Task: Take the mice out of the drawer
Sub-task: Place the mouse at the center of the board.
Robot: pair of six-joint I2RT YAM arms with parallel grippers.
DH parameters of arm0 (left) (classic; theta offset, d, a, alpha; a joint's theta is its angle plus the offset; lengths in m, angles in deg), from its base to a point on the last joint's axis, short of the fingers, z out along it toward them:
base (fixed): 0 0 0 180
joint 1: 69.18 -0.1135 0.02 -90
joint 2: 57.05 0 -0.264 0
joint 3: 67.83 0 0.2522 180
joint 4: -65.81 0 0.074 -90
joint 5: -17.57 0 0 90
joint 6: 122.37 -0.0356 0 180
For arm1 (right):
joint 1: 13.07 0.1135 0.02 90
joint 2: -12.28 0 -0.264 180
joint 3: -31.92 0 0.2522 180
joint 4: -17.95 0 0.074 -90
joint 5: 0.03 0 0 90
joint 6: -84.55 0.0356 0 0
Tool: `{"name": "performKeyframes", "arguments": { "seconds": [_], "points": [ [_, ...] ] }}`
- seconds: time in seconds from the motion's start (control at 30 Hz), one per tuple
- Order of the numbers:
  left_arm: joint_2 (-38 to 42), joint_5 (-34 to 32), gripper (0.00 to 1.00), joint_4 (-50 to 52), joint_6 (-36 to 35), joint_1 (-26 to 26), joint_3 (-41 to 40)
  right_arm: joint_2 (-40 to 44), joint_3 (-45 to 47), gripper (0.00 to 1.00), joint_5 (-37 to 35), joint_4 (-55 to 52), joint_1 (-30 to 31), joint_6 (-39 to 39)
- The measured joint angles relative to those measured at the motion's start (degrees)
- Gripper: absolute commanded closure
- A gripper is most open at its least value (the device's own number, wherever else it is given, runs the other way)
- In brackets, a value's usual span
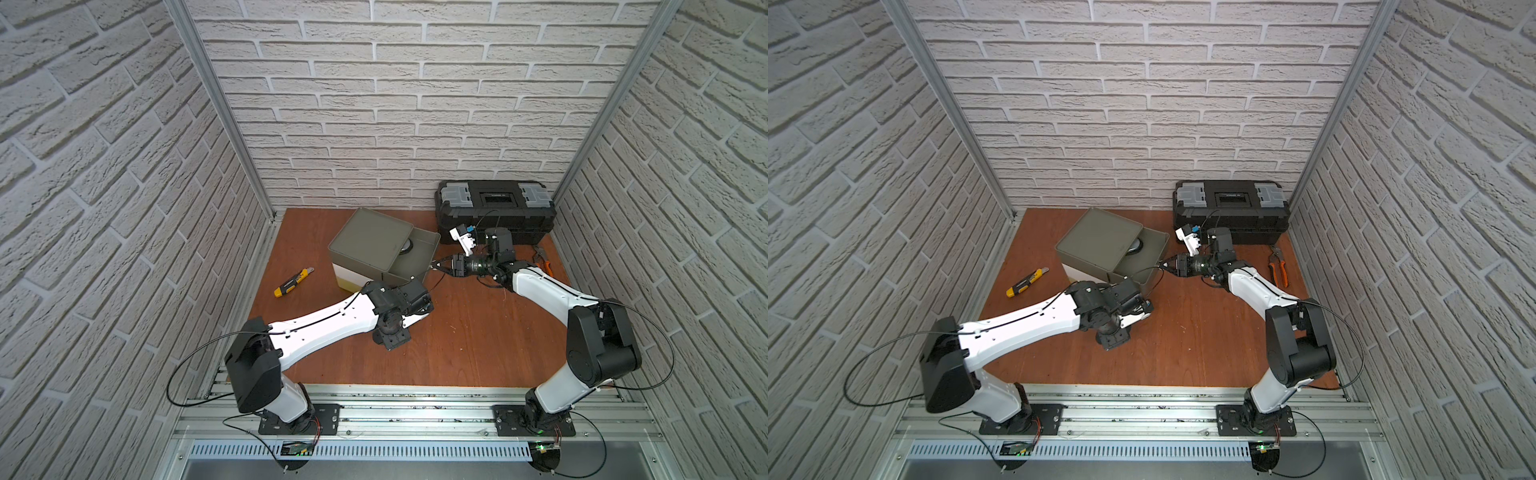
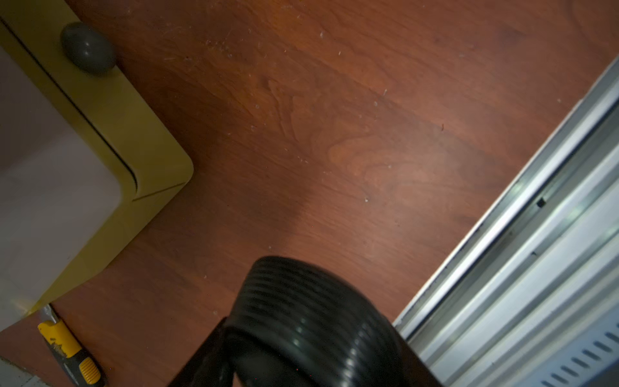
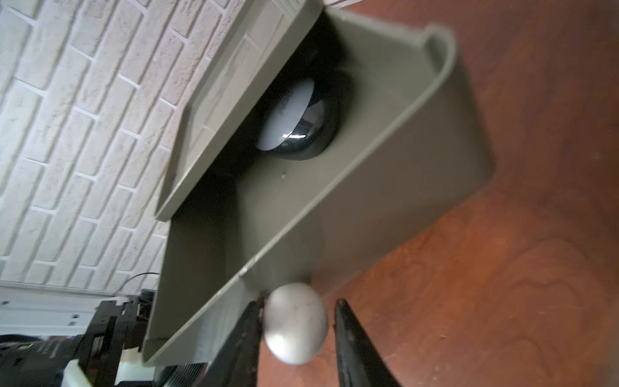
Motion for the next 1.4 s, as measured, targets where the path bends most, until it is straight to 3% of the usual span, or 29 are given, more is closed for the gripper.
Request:
{"name": "performKeyframes", "arguments": {
  "seconds": [0.13, 0.3, 0.37, 0.47, 0.53, 0.63, 0.8, 0.83, 1.03, 1.13, 1.27, 1.4],
  "points": [
    [-8.81, -0.79, 0.95, -5.64, 0.0, 0.02, 0.07, 3.98, -0.13, 0.33, -6.21, -4.37, -1.73, 0.55],
    [-16.52, 0.07, 0.92, -10.19, 0.15, 0.04, 0.9, 18.64, 2.29, 0.24, -21.31, -9.35, -2.95, 2.29],
    [-17.75, 0.42, 0.83, -10.73, 0.24, 0.31, 1.6, 25.59, 4.09, 0.23, -26.77, -11.13, -3.3, 2.51],
    [-18.64, 0.87, 0.6, -10.95, 0.26, 0.46, 3.39, 29.92, 4.79, 0.23, -31.45, -13.9, -3.78, 2.47],
    [-19.15, 1.64, 0.56, -11.02, 0.26, 0.76, 4.85, 30.18, 5.9, 0.23, -32.81, -14.73, -3.96, 2.45],
    [-19.28, 4.04, 0.38, -10.86, 0.22, 1.6, 6.67, 28.65, 9.53, 0.23, -33.99, -16.26, -4.07, 2.51],
    [-19.19, 9.38, 0.33, -7.87, -0.07, 2.51, 10.75, 24.72, 11.15, 0.23, -33.94, -18.53, -4.24, 2.49],
    [-19.1, 10.51, 0.21, -6.64, -0.11, 2.6, 11.72, 24.09, 10.91, 0.23, -33.7, -18.56, -4.33, 2.47],
    [-17.44, 13.29, 0.17, -1.46, -1.16, 2.67, 13.11, 20.9, 8.87, 0.23, -31.85, -17.84, -4.76, 1.97],
    [-17.46, 13.2, 0.02, -0.39, -1.18, 2.67, 12.9, 20.65, 8.87, 0.23, -31.12, -17.88, -4.87, 1.84],
    [-16.65, 13.22, 0.02, -1.46, -1.38, 2.64, 11.67, 20.65, 8.87, 0.23, -31.06, -17.9, -5.03, 1.64],
    [-9.97, 14.34, 0.02, -2.4, -1.64, 2.27, 10.47, 20.31, 8.87, 0.23, -30.64, -17.86, -5.11, 1.57]
  ]
}}
